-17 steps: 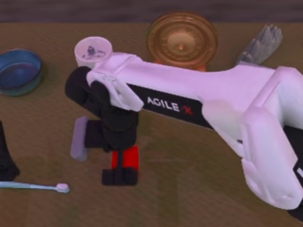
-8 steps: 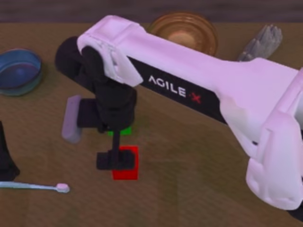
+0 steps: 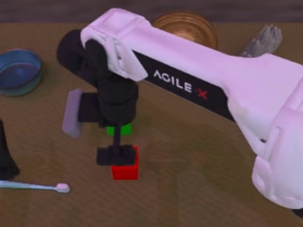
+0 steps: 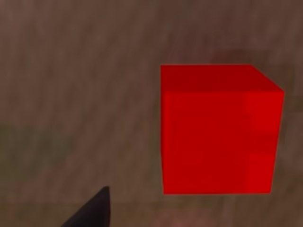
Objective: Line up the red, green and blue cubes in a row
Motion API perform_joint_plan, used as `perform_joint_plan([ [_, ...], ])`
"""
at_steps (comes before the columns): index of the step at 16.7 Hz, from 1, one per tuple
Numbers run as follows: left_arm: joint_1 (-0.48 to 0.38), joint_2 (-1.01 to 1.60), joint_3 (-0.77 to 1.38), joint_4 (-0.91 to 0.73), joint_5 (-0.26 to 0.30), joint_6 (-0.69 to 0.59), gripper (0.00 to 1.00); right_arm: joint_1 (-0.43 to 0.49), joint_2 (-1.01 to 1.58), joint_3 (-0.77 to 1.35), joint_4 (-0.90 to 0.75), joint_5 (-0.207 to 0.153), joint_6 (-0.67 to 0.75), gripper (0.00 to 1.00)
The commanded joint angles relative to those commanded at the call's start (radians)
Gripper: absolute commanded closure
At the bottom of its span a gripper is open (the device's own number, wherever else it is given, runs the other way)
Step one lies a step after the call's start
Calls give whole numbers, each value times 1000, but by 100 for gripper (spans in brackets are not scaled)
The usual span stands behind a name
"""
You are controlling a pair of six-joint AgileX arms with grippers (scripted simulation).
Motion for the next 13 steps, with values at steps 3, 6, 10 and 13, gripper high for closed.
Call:
perform_joint_plan([
  [3,-28,110,107,-71,1,-33,0,-49,-117,-104,82,-11,28,0],
  [6,-70,307,294,-186,1,-84,0,-134,-326,-288,215,-26,81,0],
  [10,-143,700,624,-389,0,-170,0,-290,-733,-637,445,-44,187,0],
  [13,-204,1044,889,-560,-1,-238,0,-421,-1098,-964,636,-52,282,0],
])
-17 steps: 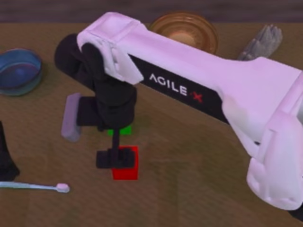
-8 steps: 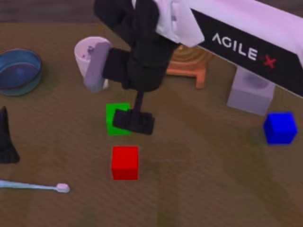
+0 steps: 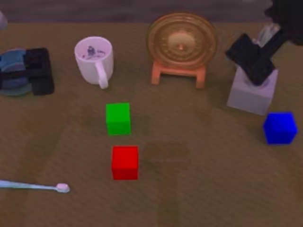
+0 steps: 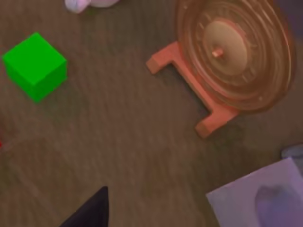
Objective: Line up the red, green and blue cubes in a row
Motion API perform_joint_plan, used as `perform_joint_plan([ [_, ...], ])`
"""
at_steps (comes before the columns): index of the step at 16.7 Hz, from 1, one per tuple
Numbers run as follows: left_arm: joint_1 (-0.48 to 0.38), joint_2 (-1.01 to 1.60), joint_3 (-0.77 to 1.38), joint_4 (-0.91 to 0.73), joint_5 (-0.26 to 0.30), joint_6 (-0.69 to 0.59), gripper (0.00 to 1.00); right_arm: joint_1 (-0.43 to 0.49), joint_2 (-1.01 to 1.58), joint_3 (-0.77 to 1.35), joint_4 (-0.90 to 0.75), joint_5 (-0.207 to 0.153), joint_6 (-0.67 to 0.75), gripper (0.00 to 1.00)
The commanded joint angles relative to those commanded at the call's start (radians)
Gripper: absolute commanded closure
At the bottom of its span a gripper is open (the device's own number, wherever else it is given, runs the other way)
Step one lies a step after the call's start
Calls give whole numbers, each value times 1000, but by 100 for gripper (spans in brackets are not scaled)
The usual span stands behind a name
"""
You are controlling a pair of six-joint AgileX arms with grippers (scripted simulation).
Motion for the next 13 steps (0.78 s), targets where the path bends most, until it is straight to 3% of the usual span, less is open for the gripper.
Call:
perform_joint_plan([
  [8,-153,780,634,-422,1,-172,0,-300,-890,-921,475,17,230,0],
  [13,-218,1105,921,-589,3,-247,0,-418,-1260,-1288,697,45,328,0],
])
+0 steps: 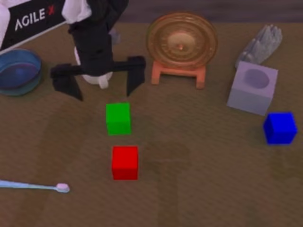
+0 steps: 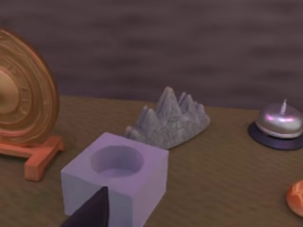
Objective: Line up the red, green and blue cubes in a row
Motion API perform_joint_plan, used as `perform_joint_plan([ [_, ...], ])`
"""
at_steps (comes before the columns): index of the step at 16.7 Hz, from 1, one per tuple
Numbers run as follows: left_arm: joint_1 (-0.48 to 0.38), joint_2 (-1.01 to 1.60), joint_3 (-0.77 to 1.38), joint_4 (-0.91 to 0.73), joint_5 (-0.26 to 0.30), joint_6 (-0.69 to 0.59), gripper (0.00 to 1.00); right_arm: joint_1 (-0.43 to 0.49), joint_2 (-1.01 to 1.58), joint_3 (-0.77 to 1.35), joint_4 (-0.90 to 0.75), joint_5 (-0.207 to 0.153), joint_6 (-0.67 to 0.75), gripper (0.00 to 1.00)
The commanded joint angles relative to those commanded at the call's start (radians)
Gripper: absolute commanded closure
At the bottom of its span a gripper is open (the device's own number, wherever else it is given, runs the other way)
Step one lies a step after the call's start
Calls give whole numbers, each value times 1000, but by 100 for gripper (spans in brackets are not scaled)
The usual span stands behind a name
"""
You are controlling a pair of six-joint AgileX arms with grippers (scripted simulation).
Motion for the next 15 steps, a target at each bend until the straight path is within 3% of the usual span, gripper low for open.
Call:
perform_joint_plan([
  [4,-24,107,104,-57,1,-27,0,-39,-128,-118,83,14,37,0],
  [10,-21,115,107,-57,1,-27,0,-41,-134,-123,87,14,39,0],
  [15,-23,159,2,101,1,-25,0,-41,-134,-123,87,14,39,0],
])
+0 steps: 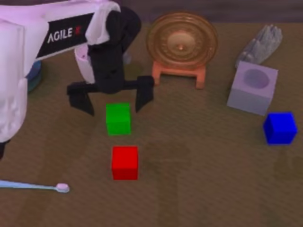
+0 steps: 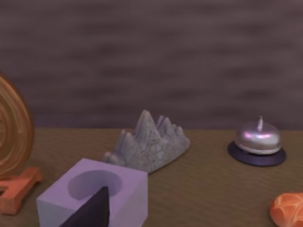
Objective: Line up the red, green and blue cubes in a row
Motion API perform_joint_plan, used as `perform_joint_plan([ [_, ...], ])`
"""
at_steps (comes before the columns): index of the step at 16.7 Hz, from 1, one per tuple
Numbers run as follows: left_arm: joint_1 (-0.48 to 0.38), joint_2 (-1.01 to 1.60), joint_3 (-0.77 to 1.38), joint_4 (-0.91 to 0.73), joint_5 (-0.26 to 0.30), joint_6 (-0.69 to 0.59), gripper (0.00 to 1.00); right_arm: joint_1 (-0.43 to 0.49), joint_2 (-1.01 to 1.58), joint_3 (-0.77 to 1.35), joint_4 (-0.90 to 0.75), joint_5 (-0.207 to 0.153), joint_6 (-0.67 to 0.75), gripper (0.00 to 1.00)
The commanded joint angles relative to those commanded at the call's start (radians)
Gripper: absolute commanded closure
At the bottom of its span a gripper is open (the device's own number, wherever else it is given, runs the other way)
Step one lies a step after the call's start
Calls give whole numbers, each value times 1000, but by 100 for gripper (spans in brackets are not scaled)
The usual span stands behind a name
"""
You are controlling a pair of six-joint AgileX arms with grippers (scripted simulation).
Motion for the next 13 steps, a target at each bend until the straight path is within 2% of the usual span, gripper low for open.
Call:
perform_joint_plan([
  [3,-1,31,-65,93,0,0,0,0,0,0,0,0,0,0],
  [7,-1,36,-75,104,0,-1,0,0,0,0,0,0,0,0],
  [13,-1,36,-75,104,0,-1,45,0,0,0,0,0,0,0],
])
